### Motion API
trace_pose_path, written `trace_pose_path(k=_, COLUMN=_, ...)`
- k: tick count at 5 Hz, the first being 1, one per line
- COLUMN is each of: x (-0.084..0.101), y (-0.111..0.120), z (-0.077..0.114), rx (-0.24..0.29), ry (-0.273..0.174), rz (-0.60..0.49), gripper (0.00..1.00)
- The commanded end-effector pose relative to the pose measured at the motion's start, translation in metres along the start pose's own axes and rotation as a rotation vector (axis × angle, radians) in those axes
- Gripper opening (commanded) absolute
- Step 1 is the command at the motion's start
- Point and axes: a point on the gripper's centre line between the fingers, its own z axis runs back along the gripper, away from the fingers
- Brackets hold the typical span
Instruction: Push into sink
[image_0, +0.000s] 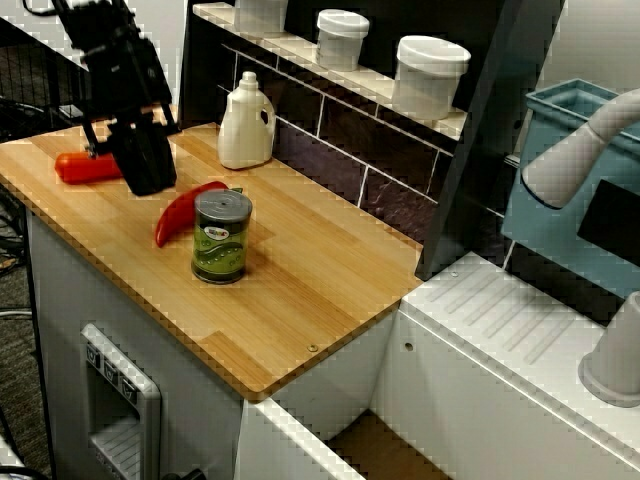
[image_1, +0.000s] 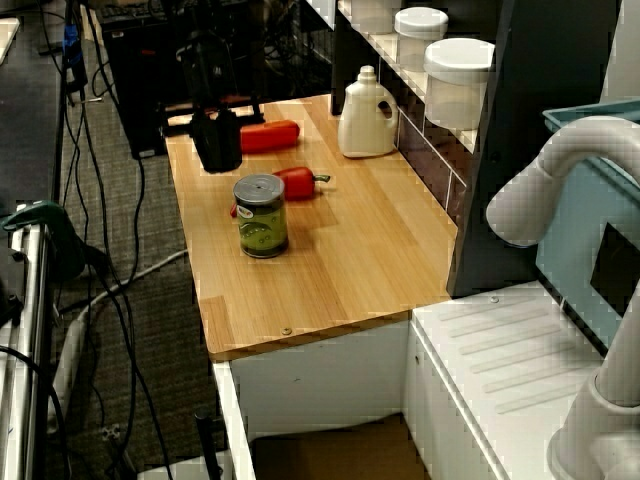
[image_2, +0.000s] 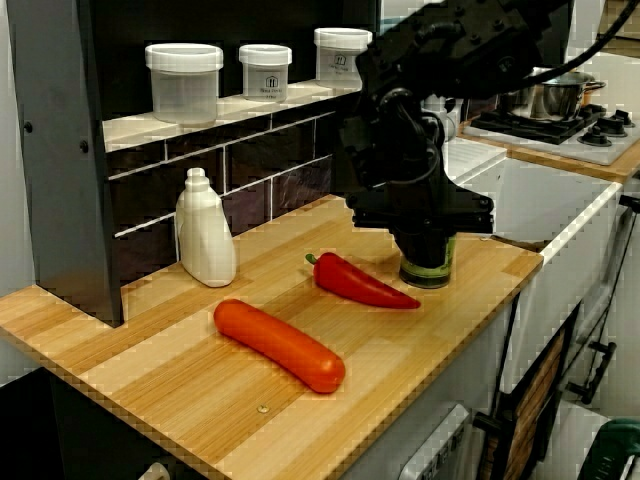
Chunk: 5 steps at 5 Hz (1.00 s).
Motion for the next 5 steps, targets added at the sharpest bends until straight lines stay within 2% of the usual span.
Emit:
trace_pose_path(k=1, x=0.007, y=0.007, z=-0.014, rx=0.028, ry=0.02, rz=0.01, gripper=0.0)
trace_pose_path(k=3, x=0.025, y=0.007, z=-0.036, rx=0.012, ry=0.017, rz=0.056, gripper=0.0)
trace_pose_path(k=5, x=0.044, y=0.005, z=-0.046, rx=-0.007, ry=0.0, rz=0.081, gripper=0.0)
